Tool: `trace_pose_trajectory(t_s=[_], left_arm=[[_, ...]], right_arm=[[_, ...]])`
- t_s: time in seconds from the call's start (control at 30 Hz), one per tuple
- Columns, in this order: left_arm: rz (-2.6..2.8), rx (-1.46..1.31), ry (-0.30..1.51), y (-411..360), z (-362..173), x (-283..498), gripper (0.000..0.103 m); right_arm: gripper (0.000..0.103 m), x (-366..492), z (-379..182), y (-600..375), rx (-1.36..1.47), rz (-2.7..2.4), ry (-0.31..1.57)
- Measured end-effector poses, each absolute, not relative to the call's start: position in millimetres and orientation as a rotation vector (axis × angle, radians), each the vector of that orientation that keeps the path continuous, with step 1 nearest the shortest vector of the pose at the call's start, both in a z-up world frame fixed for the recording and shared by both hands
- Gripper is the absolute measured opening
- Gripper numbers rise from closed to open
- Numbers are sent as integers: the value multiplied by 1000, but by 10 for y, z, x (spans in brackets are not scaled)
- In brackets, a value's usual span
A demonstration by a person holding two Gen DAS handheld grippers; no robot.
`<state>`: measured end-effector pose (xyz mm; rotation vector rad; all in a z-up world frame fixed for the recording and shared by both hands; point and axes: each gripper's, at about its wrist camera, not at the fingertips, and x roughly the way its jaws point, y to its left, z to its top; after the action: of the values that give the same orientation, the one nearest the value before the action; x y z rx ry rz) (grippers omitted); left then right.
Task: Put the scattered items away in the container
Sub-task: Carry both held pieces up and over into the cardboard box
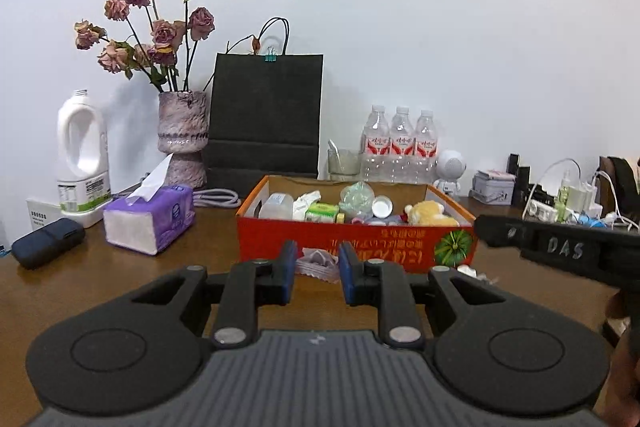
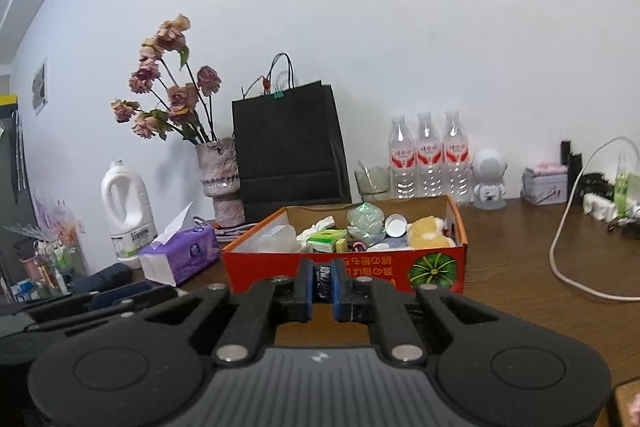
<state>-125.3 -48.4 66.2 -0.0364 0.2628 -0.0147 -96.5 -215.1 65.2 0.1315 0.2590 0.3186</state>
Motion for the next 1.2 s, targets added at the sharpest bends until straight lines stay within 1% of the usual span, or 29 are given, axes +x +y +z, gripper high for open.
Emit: trace_pose_trajectory(t_s=[0.3,0.4,0.5,0.7,0.87,1.03,1.2], left_arm=[[-14,-39,246,-446,644,-1501,23],[-25,-35,237,-430,696,-1440,23],[-41,-34,226,-415,781,-1212,23],[-111,-65,268,-413,934,-327,24],[-176,-49,355,-514,1011,566,24],[-227,-54,488,-618,824,1447,24],[-247,-71,582,-614,552,2040,24]], right_arm=[[8,-1250,674,-2226,132,308,219],[8,-1192,676,-2223,126,308,222],[8,-1023,718,-2260,123,304,234],[8,-343,862,-2401,162,286,296],[8,349,948,-2433,208,271,322],[9,1168,872,-2373,221,263,414],[9,1982,645,-2282,223,257,560]])
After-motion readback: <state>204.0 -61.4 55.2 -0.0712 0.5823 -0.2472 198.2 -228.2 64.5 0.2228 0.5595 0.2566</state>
